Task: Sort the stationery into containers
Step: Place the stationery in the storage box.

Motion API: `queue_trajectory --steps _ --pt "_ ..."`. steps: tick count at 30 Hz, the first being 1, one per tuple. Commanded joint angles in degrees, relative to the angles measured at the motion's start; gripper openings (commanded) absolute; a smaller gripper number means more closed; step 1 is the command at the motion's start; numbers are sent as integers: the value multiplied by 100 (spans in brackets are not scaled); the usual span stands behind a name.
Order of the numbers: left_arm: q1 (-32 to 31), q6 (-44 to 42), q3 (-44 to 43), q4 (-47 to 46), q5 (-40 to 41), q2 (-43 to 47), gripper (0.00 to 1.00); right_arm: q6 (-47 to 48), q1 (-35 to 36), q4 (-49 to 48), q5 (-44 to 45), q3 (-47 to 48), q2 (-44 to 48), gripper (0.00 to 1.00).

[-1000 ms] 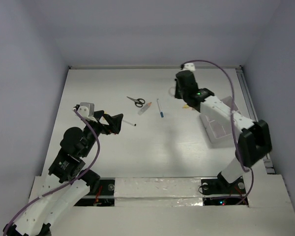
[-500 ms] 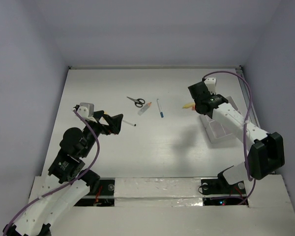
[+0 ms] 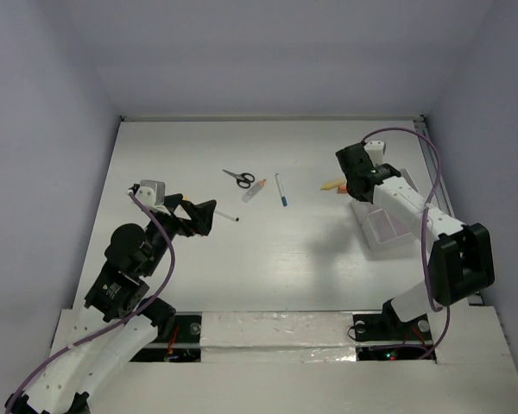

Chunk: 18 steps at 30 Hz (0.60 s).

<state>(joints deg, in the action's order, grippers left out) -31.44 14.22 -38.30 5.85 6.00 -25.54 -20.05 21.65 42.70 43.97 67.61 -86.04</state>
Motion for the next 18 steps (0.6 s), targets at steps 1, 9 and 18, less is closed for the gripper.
queue_trajectory --steps 1,9,18 --pt "-29 28 -151 -251 -73 -12 98 80 -99 -121 113 15 -150 2" --pt "-29 20 -160 -251 -81 -65 98 195 -266 -271 -46 32 -264 9" --pt "-29 20 -160 -251 -73 -118 98 221 -319 -420 -169 6 -291 31"
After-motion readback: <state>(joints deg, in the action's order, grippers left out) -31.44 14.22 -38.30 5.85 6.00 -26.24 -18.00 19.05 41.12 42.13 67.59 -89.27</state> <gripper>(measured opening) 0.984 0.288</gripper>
